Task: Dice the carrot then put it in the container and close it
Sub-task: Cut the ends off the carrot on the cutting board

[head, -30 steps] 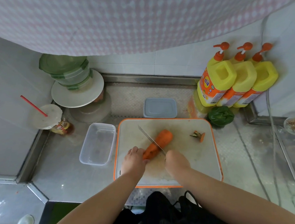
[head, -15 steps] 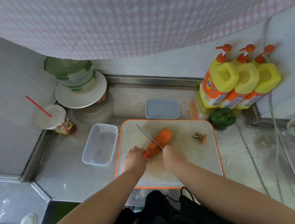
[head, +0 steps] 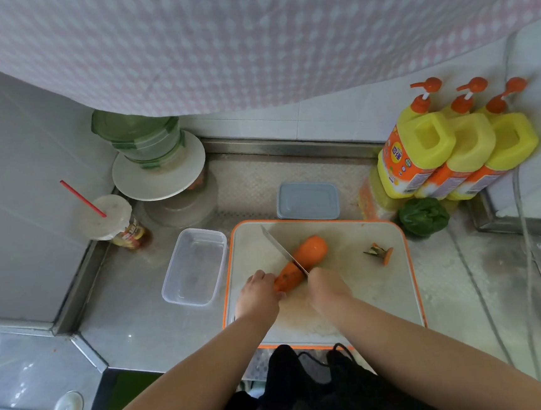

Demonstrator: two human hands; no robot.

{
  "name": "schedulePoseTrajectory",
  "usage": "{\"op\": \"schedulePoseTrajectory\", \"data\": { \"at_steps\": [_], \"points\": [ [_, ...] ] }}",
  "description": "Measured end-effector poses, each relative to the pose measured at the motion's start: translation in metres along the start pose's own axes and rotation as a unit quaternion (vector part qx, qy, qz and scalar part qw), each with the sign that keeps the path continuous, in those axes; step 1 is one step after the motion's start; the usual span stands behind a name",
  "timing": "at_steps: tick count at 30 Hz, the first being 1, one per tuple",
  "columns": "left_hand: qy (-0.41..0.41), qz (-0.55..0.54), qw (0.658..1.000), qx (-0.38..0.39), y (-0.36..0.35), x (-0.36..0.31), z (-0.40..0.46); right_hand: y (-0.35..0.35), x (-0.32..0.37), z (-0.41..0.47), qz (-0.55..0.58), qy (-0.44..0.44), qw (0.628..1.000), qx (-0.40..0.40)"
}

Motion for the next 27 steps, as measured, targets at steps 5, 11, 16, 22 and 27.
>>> {"op": "schedulePoseTrajectory", "data": {
  "at_steps": [5,11,16,22,27],
  "points": [
    [0.013,-0.007,1.0,0.016,0.0,0.005,0.003,0.009,-0.002,0.003,-0.019,0.031,0.999,0.027],
    [0.017,-0.055,0.998,-0.013,-0.003,0.009,-0.007,0.002,-0.037,-0.019,-0.008,0.046,0.999,0.011],
    [0.012,-0.043,0.999,-0.023,-0.008,0.007,-0.01,0.01,-0.061,-0.037,0.02,0.069,0.997,-0.037],
    [0.023,-0.053,0.994,-0.092,0.013,0.009,0.0,0.033,-0.079,-0.044,0.122,0.053,0.984,-0.117],
    [0.029,0.015,0.99,-0.137,0.055,0.012,0.02,0.04,-0.095,-0.046,0.155,0.037,0.977,-0.144]
  ]
}}
Point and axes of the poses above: each hand's wrist, its own z-axis towards the middle knuckle, its own y-axis out of the back of the hand, x = y × z, the point moved 5 cm from there along z, towards the middle knuckle, and after that the axes turned 8 degrees about z, right-handed, at the moved point
